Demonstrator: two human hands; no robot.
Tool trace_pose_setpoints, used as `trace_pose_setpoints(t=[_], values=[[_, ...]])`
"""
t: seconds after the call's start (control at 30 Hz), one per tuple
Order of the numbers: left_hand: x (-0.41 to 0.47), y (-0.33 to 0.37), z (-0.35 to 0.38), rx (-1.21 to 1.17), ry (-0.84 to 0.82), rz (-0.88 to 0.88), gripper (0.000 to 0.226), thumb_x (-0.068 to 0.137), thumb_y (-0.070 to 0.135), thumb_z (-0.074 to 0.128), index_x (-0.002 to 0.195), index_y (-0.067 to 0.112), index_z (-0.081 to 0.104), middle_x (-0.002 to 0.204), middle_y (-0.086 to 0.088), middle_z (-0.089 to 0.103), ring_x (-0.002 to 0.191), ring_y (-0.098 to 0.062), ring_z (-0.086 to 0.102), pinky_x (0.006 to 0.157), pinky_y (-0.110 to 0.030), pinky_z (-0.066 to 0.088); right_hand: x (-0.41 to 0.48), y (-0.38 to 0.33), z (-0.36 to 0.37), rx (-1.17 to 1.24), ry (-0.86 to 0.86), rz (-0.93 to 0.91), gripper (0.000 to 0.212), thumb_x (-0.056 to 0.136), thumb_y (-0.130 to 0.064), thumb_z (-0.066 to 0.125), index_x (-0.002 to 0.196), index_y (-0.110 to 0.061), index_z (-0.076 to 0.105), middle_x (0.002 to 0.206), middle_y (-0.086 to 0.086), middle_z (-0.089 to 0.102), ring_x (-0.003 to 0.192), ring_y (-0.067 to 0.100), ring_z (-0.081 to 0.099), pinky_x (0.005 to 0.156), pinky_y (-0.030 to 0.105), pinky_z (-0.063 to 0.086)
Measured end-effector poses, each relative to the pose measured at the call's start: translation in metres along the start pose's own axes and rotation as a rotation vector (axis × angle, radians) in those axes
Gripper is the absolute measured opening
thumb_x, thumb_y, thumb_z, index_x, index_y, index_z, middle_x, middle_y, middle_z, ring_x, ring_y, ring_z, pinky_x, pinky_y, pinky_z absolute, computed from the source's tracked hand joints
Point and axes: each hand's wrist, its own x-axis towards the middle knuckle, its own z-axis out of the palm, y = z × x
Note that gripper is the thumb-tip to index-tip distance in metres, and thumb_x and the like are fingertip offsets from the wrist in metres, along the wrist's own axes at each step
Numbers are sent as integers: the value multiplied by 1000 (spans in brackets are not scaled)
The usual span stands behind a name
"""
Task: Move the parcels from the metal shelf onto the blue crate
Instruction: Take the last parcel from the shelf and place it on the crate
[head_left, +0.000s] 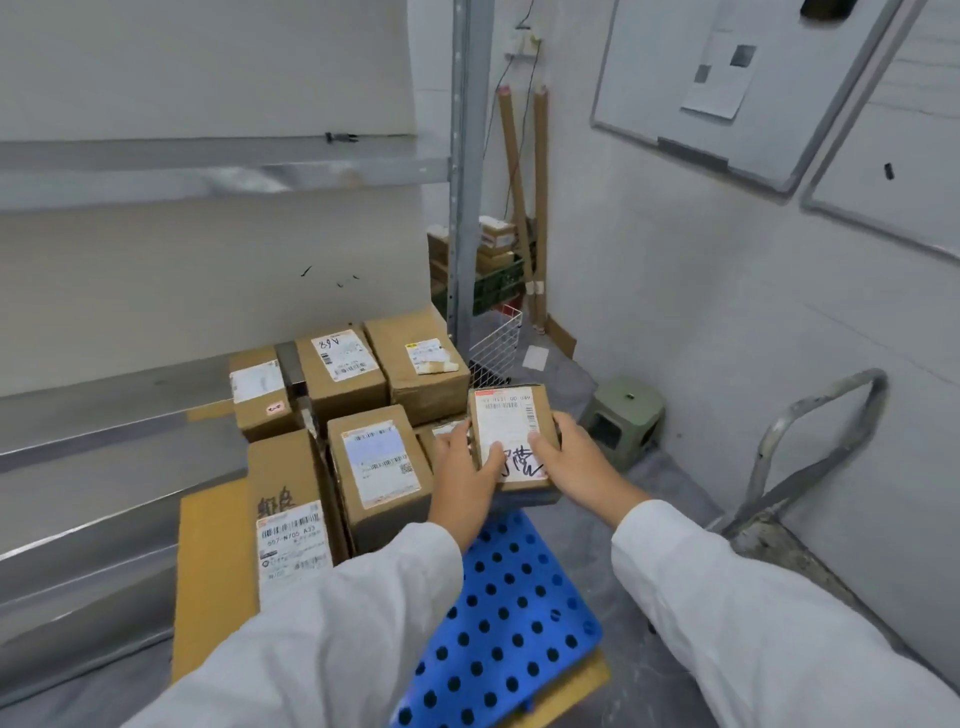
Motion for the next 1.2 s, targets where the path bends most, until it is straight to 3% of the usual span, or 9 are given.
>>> trace_pose_setpoints(t=[0.07, 0.13, 0.23, 0.53, 0.8, 0.9, 0.97, 1.07, 1.2], values=[[14, -8, -5, 64, 55, -38, 46, 96, 34, 54, 141, 26, 44, 133, 1, 44, 118, -11, 48, 103, -33, 44, 21, -3, 11, 39, -61, -22, 48, 99, -37, 48, 142, -20, 35, 126, 5, 56, 95, 10, 65, 68, 20, 56], [26, -15, -7, 105, 99, -77, 43, 96, 36, 53, 138, 29, 45, 127, 7, 44, 119, -12, 48, 100, -30, 43, 41, -5, 21, 86, -113, -51, 45, 99, -34, 49, 140, -19, 37, 124, 5, 58, 90, 6, 66, 63, 17, 55], [41, -26, -5, 209, 122, -126, 41, 96, 41, 52, 136, 33, 45, 116, 11, 47, 114, -11, 53, 87, -23, 39, 66, -2, 29, 111, -166, -80, 46, 98, -33, 51, 140, -20, 38, 125, 4, 55, 90, 7, 66, 67, 21, 56], [76, -43, 5, 656, 220, -203, 35, 87, 52, 51, 117, 36, 53, 113, 11, 62, 115, -18, 41, 98, -42, 25, 130, 20, 44, 78, -395, -65, 48, 99, -34, 48, 142, -17, 36, 131, 7, 53, 103, 17, 63, 81, 30, 56], [73, -37, 9, 779, 255, -232, 34, 92, 47, 48, 119, 29, 55, 116, 6, 63, 116, -19, 44, 101, -42, 26, 151, 32, 63, 9, -478, -80, 47, 100, -39, 44, 141, -18, 36, 128, 7, 55, 91, 9, 61, 54, 12, 44], [70, -35, 3, 807, 251, -194, 41, 94, 48, 45, 128, 25, 51, 127, 5, 57, 122, -18, 43, 105, -41, 29, 151, 34, 63, -87, -462, -113, 46, 99, -44, 42, 138, -20, 41, 128, 6, 54, 111, 20, 56, 84, 32, 53], [63, -37, -18, 794, 287, -141, 42, 96, 45, 45, 132, 24, 48, 131, 4, 53, 125, -16, 43, 108, -38, 34, 155, 34, 57, -147, -425, -119, 52, 98, -48, 42, 141, -19, 39, 132, 8, 48, 127, 27, 44, 101, 42, 41], [45, -50, -76, 997, 329, -107, 39, 97, 35, 48, 133, 21, 47, 130, 1, 53, 119, -17, 47, 102, -32, 40, 161, 29, 49, -115, -411, -95, 57, 98, -48, 42, 142, -13, 37, 137, 11, 44, 127, 28, 45, 101, 40, 38], [15, -73, -154, 1172, 406, -403, 30, 96, 31, 46, 117, 11, 54, 118, -9, 55, 108, -26, 50, 94, -36, 44, 165, 20, 53, -84, -476, -79, 52, 98, -44, 48, 138, -12, 43, 132, 9, 54, 113, 22, 58, 98, 42, 47]])
